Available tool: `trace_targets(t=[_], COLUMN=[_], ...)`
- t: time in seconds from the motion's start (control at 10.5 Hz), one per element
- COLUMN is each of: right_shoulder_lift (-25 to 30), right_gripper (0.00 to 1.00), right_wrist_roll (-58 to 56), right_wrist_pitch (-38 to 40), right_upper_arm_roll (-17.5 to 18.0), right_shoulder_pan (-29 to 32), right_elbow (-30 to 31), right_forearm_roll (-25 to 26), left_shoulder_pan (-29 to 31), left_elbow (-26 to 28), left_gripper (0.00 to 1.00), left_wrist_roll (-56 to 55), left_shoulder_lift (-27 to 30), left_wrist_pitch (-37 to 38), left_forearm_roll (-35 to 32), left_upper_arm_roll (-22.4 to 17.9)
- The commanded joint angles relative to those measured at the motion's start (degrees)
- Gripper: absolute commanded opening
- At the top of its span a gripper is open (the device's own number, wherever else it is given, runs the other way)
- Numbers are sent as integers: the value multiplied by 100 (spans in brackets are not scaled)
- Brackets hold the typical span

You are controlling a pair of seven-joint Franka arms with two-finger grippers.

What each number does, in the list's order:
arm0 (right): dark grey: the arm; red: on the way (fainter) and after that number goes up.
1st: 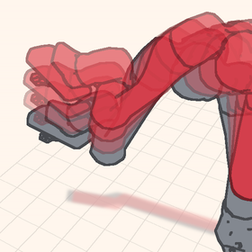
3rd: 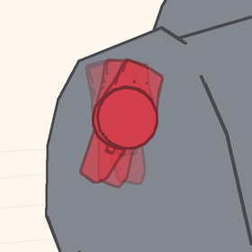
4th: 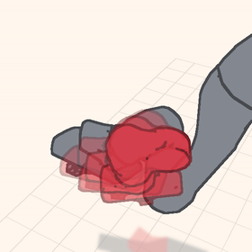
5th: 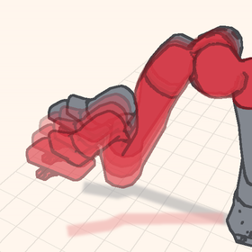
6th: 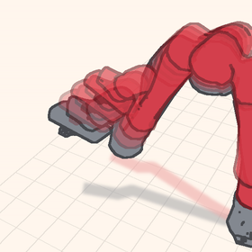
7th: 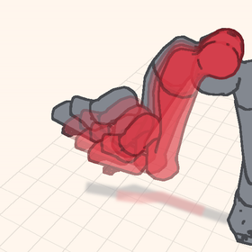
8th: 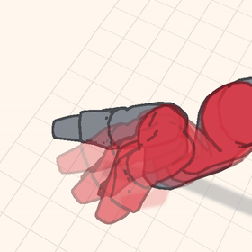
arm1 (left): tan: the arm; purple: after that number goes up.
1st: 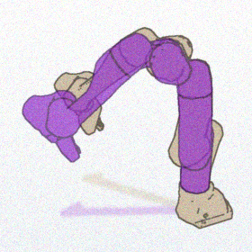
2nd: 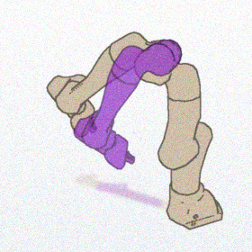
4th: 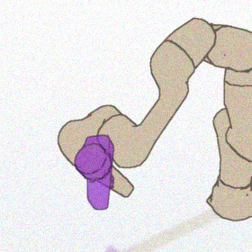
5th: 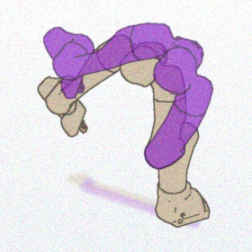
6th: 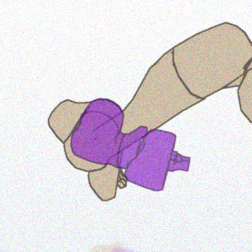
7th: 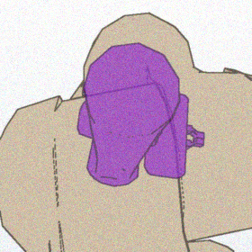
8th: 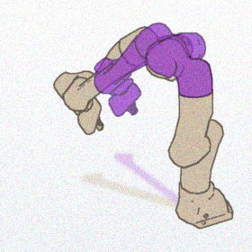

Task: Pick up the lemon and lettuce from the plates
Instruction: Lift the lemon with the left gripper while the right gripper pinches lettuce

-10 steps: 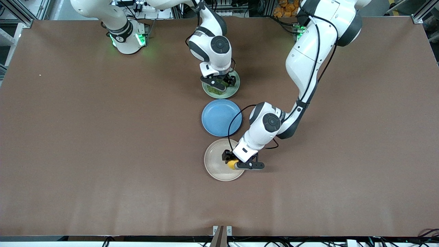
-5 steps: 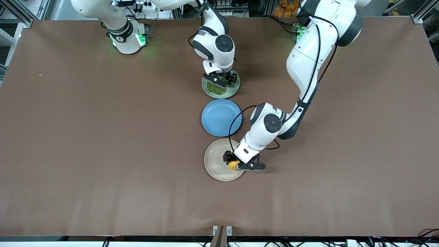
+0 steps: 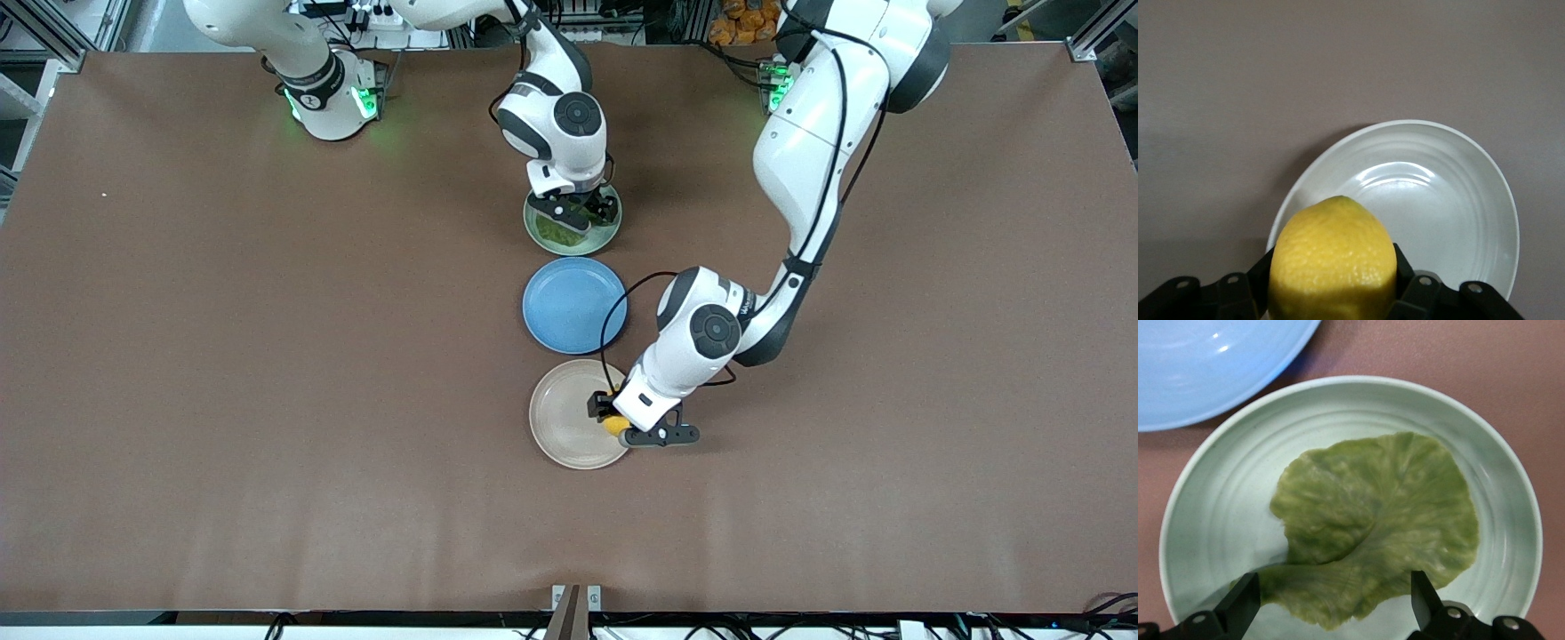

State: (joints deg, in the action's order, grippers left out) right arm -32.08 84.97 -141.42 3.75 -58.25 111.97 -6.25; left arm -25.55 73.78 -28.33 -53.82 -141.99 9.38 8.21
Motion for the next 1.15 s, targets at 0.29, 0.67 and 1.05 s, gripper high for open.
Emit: trace_targets(t=[0.29, 0.67, 1.05], right_shoulder_lift=[-53, -53, 35], right_gripper=[82, 0, 0], right_wrist_roll=[160, 231, 231], right_wrist_pitch=[-79, -298, -281], right_upper_arm_roll=[-32, -32, -41], right_shoulder_pan=[-55, -46, -11], right_elbow=[-44, -35, -52], right_forearm_roll=[97, 97, 97], left_shoulder_pan=[453, 1042, 1736], left_elbow=[-189, -180, -145], left_gripper=[32, 32, 32], left_wrist_roll=[-15, 546, 1075], left_shoulder_lift=[582, 934, 1172], left_wrist_pitch=[1593, 2569, 3194], left_forearm_roll=[222, 143, -365], left_upper_arm_roll=[-22, -65, -92])
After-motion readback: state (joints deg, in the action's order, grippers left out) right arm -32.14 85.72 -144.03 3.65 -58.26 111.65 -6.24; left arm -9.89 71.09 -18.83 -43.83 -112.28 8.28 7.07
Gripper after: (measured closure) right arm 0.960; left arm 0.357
